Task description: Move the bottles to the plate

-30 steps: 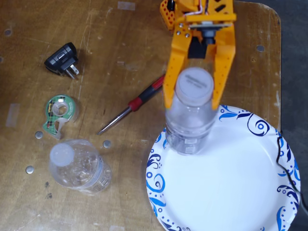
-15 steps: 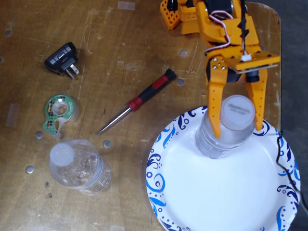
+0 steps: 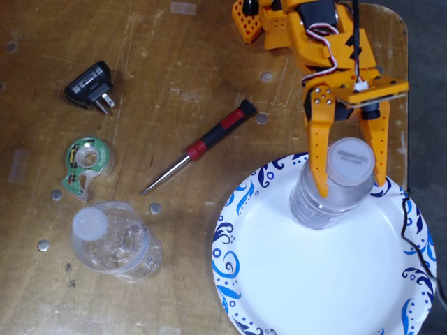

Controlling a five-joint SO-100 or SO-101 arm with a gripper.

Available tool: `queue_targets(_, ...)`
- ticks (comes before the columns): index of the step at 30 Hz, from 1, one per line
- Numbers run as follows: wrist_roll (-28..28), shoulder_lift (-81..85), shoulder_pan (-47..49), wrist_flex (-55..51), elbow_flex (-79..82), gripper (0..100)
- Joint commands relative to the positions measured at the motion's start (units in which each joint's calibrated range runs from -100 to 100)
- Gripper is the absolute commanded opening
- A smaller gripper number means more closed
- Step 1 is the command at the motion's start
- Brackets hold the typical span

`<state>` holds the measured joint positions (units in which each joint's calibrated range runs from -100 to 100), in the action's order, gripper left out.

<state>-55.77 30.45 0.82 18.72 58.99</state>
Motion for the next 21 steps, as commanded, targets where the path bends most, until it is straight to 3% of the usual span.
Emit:
queue_targets(1, -0.2, 0.2, -0.2, 0.7, 0.7, 16)
queue_targets(9, -0.2, 0.2, -0.1, 1.2, 1.1, 18)
queue_targets(16, -0.2, 0.1, 1.4, 1.3, 0.1, 37)
queue_targets(21, -0.3, 0.6, 2.3, 1.3, 0.1, 42)
